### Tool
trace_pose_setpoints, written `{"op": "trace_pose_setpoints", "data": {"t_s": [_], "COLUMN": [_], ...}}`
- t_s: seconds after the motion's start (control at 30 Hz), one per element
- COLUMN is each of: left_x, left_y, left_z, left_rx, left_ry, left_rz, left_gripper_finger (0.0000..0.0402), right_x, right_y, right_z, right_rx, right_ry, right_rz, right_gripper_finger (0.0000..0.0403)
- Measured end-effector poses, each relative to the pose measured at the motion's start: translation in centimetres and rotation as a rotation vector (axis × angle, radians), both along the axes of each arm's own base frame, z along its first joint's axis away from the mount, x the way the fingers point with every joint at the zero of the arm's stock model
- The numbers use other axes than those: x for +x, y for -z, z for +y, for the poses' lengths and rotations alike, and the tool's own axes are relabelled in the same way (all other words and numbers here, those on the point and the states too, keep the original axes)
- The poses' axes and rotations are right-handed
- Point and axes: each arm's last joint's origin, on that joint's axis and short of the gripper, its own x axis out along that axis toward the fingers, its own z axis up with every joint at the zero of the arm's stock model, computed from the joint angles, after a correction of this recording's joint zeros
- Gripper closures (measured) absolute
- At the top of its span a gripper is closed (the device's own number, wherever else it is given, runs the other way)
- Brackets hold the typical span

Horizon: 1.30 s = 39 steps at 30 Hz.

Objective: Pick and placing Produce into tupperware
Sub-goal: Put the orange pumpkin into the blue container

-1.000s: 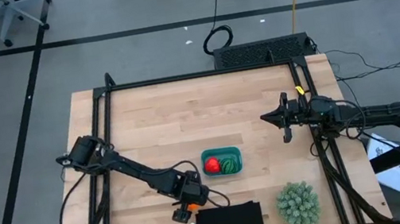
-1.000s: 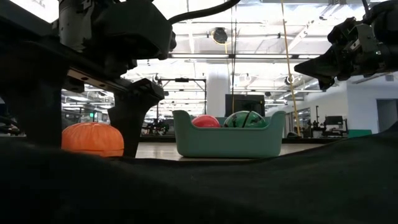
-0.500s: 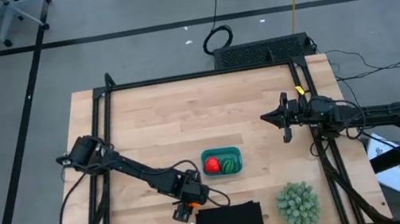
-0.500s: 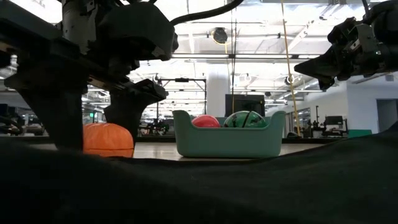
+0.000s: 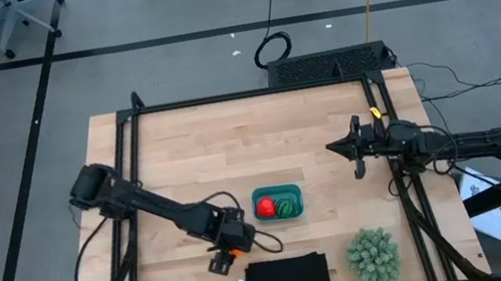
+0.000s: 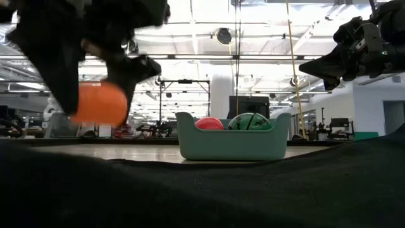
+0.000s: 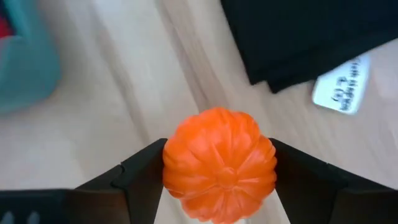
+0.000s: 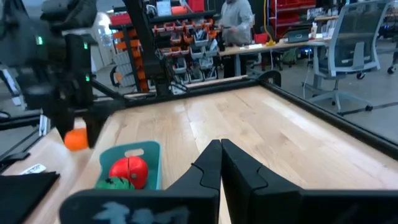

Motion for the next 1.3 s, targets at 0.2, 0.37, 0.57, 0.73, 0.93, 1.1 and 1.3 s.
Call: {"op": "trace_pose_setpoints", "data": {"t_s": [0.2,0.37,0.57,0.73,0.93,1.1,1.3], "left_x": [-0.9,-1.9,-2.8,-2.9,-2.7,-2.7,-2.6], "left_y": [-3.8,-6.8,-9.2,-9.8,-9.2,-9.3,-7.9], "left_z": [1.2,2.5,3.8,4.3,4.2,4.3,4.7], "left_rx": [-0.019,-0.002,-0.002,-0.013,-0.016,-0.025,-0.048], "left_ry": [0.005,-0.013,-0.016,-0.041,-0.041,-0.115,-0.271], "left_rz": [-0.111,-0.2,-0.282,-0.305,-0.277,-0.275,-0.267], "left_gripper_finger": [0.0133,0.0133,0.0133,0.0133,0.0133,0.0133,0.0132], "right_x": [0.1,0.1,0.1,0.1,0.1,0.1,0.1], "right_y": [0.1,0.1,0.1,0.1,0.1,0.1,0.1], "right_z": [0.0,0.0,0.0,0.0,0.0,0.0,0.0], "right_rx": [0.005,0.004,-0.004,-0.006,-0.006,-0.006,-0.006], "right_ry": [0.0,0.0,0.0,-0.001,0.0,0.0,0.0], "right_rz": [0.009,0.008,0.008,0.01,0.01,0.01,0.01], "right_gripper_finger": [0.0403,0.0403,0.0403,0.0403,0.0403,0.0403,0.0403]}}
